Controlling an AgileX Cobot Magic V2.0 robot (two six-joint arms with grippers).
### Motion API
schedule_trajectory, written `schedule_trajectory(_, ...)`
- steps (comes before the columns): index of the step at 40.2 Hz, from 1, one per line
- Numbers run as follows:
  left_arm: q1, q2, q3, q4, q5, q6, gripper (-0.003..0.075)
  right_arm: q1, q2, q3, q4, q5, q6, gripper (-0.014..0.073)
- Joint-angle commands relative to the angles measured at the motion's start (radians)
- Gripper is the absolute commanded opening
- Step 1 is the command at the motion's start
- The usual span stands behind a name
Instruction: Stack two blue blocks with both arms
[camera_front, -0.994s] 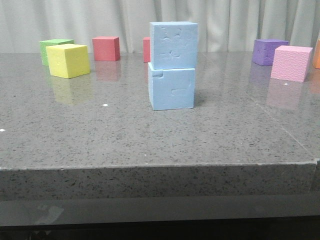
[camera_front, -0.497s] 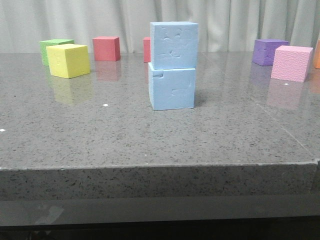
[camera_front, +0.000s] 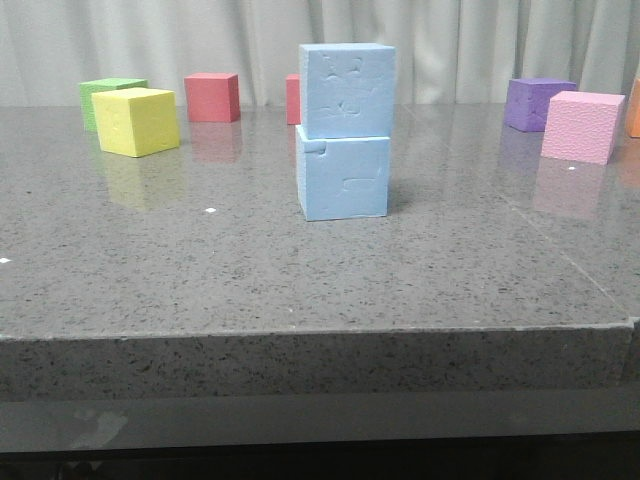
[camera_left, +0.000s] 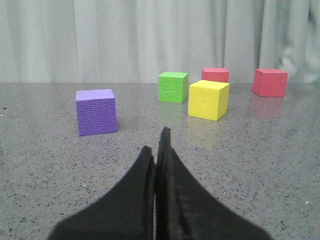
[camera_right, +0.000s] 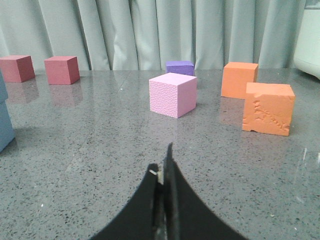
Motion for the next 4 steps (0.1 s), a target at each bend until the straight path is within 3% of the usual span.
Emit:
schedule_trajectory(1, -0.002, -0.017, 0.002, -0.008, -0.087, 0.0, -0.0019, -0.002, -0.019, -0.003, -0.009, -0.091, 0.0, -0.0037)
schedule_trajectory(4, -0.002, -0.017, 0.002, -0.008, -0.087, 0.0, -0.0019, -0.002, -0.019, -0.003, -0.009, -0.091, 0.0, -0.0037)
